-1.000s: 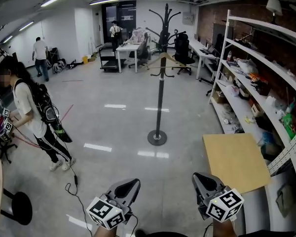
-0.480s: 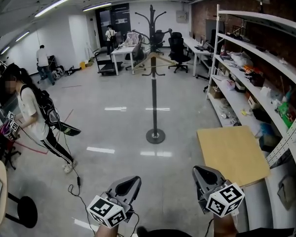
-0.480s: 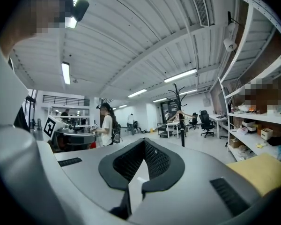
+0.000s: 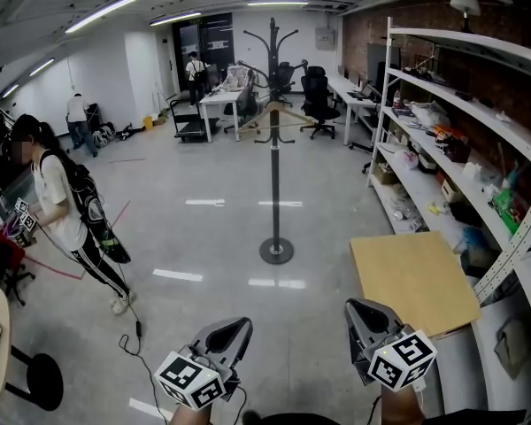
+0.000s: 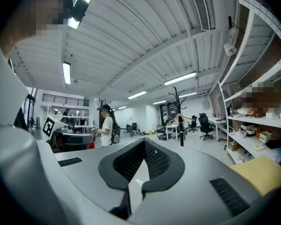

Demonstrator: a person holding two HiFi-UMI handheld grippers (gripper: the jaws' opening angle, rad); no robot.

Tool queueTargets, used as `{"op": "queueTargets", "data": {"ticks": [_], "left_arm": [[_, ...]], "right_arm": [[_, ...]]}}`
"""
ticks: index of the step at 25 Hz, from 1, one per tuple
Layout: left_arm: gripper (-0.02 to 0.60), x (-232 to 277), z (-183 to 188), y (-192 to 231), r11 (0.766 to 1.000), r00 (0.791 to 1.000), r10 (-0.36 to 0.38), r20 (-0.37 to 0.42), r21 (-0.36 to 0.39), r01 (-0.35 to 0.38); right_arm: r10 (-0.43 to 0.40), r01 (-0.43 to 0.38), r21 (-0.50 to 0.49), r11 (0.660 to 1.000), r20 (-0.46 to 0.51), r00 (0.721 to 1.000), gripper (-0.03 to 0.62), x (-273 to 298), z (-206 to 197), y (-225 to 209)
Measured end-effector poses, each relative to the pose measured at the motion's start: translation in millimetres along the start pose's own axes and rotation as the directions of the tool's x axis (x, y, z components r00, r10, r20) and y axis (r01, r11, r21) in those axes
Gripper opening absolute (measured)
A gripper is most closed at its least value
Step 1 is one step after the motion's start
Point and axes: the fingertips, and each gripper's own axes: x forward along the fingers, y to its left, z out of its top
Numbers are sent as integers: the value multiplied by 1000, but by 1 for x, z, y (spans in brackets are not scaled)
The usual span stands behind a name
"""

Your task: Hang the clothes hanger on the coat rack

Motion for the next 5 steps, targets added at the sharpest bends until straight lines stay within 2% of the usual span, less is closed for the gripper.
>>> {"op": "queueTargets", "data": {"ticks": [5], "left_arm": [[0,-7,2,3,1000,1000,-4,-6,-4,4]], "right_arm": [[-7,7,3,1000,5,1000,6,-1,2,6]]}}
